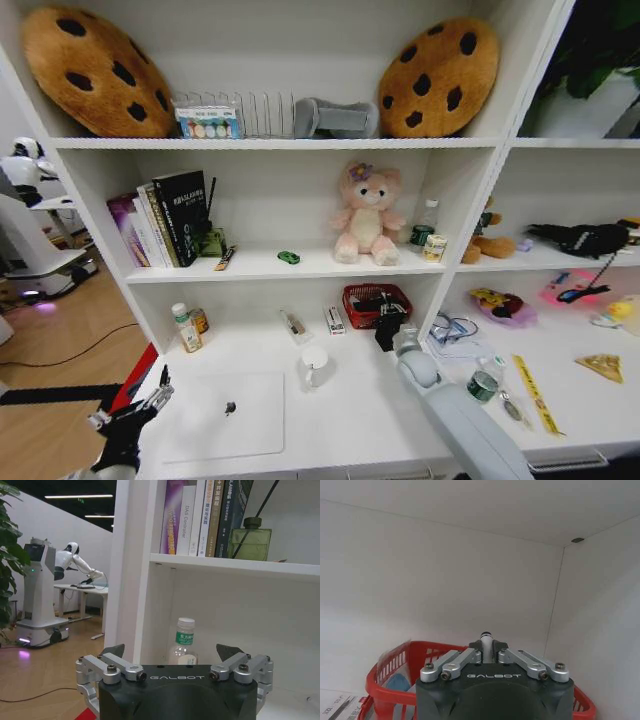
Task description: Organize the objects on the table.
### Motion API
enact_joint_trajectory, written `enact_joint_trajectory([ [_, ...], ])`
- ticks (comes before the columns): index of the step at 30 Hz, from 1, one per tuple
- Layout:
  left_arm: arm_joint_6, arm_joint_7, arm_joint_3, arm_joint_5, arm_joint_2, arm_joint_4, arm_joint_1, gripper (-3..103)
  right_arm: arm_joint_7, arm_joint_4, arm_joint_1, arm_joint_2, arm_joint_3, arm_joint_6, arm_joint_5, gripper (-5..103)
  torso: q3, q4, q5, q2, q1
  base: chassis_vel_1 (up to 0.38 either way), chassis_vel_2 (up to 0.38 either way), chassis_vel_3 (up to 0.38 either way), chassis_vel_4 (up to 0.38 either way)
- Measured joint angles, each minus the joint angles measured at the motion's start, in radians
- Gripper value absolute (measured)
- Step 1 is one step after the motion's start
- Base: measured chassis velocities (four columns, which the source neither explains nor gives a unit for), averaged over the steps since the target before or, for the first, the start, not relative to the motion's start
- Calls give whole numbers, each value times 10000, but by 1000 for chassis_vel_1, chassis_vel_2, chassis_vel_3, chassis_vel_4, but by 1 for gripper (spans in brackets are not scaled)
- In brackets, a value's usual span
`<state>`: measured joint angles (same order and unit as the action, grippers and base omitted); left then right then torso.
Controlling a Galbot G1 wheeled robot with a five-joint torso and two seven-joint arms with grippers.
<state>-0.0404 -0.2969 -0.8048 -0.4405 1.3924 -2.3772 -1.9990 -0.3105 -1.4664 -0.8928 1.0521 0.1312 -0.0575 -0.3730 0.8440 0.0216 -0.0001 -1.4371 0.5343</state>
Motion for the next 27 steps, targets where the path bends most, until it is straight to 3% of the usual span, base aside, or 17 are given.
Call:
enact_joint_trajectory([
  [3, -4, 0, 4, 0, 13, 0, -13, 100, -52, -256, -161, -68, 64, 100, -23, 9, 0, 0, 1, 0, 0, 0, 0, 0, 0],
  [4, -11, 0, 11, 0, 13, 0, -13, 100, -75, -448, -305, -141, 162, 152, -29, 18, -1, 1, 0, 0, -2, 0, 0, 0, 0],
  [6, -17, 1, 20, -3, 13, 0, -10, 100, -78, -580, -412, -193, 228, 174, -29, 18, -1, 1, 0, -1, -2, 0, 0, 0, 0],
  [9, -41, 9, 57, -5, 15, 4, 0, 100, -119, -1011, -733, -347, 470, 263, -44, 34, -1, 2, 1, -1, -2, 0, 0, 0, 0],
  [11, -44, 10, 60, -6, 17, 4, 0, 100, -123, -1061, -769, -368, 499, 268, -45, 34, 0, 2, 1, -1, -2, 0, 0, 0, 0],
  [13, -64, 21, 69, -5, 31, 4, -3, 100, -140, -1301, -942, -450, 627, 274, -82, 51, -1, 1, 0, -1, -2, 0, 0, 0, 0],
  [15, -76, 27, 73, -6, 40, 2, -12, 100, -146, -1467, -1057, -502, 697, 274, -160, 51, -1, 1, 2, 0, -2, 0, 0, 0, 0],
  [16, -83, 31, 75, -5, 47, -3, -22, 100, -147, -1618, -1143, -545, 755, 267, -229, 61, 0, 1, 3, 0, -2, 0, 0, 0, 0],
  [19, -130, 61, 78, -1, 72, -32, -49, 100, -143, -2232, -1516, -706, 977, 223, -498, 67, -1, -1, 1, 0, -2, 0, 0, 0, 0],
  [21, -193, 129, 80, -1, 99, -94, -91, 100, -88, -3439, -2510, -917, 1449, 235, -726, 78, -1, 0, 1, -1, -1, 0, 0, 0, 0],
  [22, -193, 129, 80, -1, 99, -94, -91, 100, -88, -3439, -2510, -917, 1449, 235, -726, 78, -1, 0, 1, -1, -1, 0, 0, 0, 0],
  [25, -247, 209, 63, -77, 86, -224, -99, 100, 143, -5263, -4869, -855, 2481, 204, -413, 94, -2, 5, 2, -3, -2, 0, 0, 0, 0],
  [27, -260, 218, 57, -99, 64, -235, -96, 100, 170, -5584, -5248, -799, 2661, 187, -322, 94, -2, 3, 1, -3, -3, 0, 0, 0, 0],
])
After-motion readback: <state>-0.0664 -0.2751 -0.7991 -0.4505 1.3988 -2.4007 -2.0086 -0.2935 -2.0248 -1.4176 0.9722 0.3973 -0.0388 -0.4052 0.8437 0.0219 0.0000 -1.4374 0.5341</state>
